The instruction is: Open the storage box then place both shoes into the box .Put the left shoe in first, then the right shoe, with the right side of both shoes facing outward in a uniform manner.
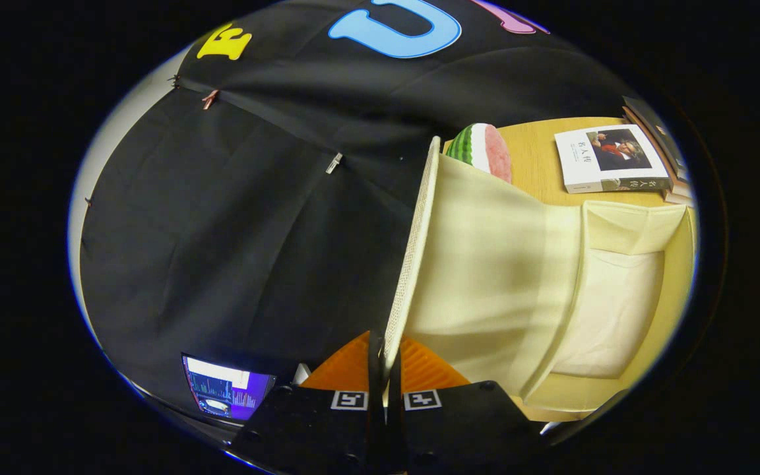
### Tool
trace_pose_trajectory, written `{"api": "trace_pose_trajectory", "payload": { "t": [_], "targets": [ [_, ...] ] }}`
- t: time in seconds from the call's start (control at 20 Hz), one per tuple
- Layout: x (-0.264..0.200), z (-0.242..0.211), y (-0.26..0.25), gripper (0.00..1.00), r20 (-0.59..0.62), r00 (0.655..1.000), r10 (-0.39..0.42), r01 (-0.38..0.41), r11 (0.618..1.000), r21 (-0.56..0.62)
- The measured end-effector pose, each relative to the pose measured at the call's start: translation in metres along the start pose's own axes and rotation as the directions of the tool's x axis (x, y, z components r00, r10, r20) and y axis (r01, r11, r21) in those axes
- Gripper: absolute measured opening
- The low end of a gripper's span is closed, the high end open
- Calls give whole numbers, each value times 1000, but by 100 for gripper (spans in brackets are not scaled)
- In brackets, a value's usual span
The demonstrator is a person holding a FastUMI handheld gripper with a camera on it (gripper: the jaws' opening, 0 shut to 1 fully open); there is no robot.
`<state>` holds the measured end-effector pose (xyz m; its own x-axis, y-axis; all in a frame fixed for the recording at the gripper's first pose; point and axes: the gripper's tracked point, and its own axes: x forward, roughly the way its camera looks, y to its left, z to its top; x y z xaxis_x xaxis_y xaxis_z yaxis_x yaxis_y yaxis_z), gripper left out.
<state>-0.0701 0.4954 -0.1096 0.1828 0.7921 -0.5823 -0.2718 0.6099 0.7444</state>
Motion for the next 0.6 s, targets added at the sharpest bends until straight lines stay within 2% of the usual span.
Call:
{"api": "trace_pose_trajectory", "payload": {
  "t": [0.3,0.5,0.6],
  "targets": [
    [9,6,-4,7,14,999,-39,39,999,2],
    [-8,22,-21,98,112,989,-96,108,989,-105],
    [-28,32,-24,98,165,980,-109,137,976,-169]
  ]
}}
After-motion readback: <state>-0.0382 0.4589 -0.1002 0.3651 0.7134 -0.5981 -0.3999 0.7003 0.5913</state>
